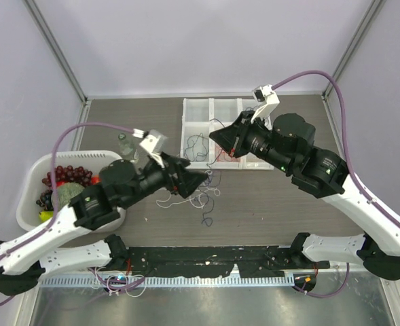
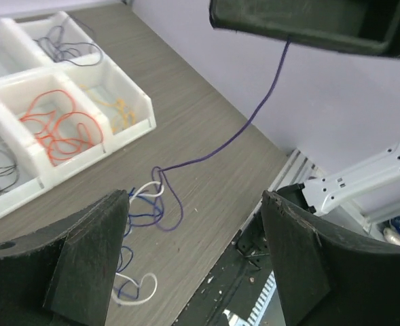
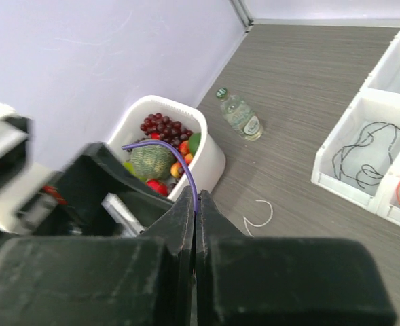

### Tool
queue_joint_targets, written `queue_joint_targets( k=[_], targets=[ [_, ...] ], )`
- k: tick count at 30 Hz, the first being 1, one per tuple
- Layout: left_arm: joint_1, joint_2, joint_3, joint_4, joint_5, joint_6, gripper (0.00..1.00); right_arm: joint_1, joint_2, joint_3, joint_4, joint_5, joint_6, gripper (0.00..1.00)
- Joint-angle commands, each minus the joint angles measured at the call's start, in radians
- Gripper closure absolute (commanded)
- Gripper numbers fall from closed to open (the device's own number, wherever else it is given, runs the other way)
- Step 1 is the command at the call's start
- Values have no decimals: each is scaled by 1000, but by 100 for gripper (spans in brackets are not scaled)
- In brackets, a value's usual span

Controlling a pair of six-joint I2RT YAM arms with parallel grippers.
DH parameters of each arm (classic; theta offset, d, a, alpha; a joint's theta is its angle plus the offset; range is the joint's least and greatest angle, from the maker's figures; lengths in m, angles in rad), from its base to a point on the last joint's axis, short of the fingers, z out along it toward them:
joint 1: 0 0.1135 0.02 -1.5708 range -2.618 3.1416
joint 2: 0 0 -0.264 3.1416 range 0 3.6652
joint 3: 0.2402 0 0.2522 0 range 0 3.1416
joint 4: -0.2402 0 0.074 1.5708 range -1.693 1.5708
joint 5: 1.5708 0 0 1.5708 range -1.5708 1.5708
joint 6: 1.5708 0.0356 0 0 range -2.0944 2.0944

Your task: Untangle the cables

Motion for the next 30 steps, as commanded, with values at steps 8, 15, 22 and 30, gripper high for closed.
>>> queue_joint_targets(
  k=[8,15,22,30],
  targets=[
    [0,214,-54,413,-47,185,20,6,38,128,83,-82,120,99],
    [2,295,-160,519,-36,196,53,6,99,272,115,-114,170,99],
    [6,249,-419,514,-65,95,66,6,275,774,69,-39,71,99],
    [6,99,-616,434,-163,-54,64,6,299,889,210,152,-116,99]
  ],
)
